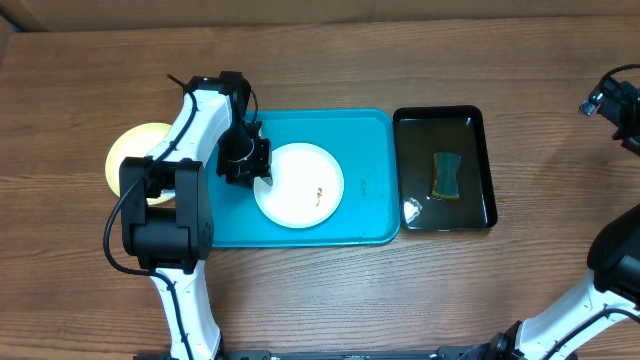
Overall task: Clean dirty plates on tray and stack at the side
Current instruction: 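Drag the white plate to the center of the teal tray with left gripper, then move the right gripper to the black tray and grasp the sponge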
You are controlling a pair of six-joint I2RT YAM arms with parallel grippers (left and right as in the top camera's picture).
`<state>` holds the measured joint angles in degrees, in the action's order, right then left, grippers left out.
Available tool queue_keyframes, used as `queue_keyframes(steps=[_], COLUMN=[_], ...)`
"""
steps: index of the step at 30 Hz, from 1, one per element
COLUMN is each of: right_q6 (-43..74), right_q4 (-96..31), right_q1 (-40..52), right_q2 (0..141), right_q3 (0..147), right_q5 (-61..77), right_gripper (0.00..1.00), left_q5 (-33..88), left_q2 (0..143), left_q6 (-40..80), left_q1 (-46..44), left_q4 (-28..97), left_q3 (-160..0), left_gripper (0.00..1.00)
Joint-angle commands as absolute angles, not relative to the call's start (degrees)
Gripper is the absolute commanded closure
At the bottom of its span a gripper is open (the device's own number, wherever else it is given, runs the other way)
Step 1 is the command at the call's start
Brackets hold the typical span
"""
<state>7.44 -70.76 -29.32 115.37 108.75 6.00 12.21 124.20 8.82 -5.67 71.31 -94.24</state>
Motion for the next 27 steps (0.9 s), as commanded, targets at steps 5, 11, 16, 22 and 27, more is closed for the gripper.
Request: queue_keyframes(steps=[5, 11, 16, 22, 27], right_q6=[7.3, 7.3, 7.3, 7.3, 7.3], right_q4=[-70.6, -70.6, -70.6, -70.6, -70.6], right_q1=[-29.3, -29.3, -29.3, -29.3, -29.3], right_q2=[114.8, 114.8, 114.8, 114.8, 114.8], right_q3=[109.6, 109.6, 109.6, 109.6, 109.6], right_q5=[6.0, 6.0, 6.0, 6.0, 6.0], right_gripper=[0.0, 0.0, 0.0, 0.0, 0.0], left_q5=[9.3, 8.3, 6.4, 3.6, 3.1], left_q2=[123.5, 123.6, 123.6, 123.6, 123.6], left_q6=[8.8, 9.1, 12.6, 13.4, 13.4], left_q1=[-8.2, -11.2, -13.2, -14.4, -14.7], left_q4=[71.8, 70.5, 68.6, 67.0, 66.3], left_q3=[-94.7, -94.2, -94.2, -94.2, -94.2], left_gripper=[0.52, 0.55, 0.62, 0.66, 0.86])
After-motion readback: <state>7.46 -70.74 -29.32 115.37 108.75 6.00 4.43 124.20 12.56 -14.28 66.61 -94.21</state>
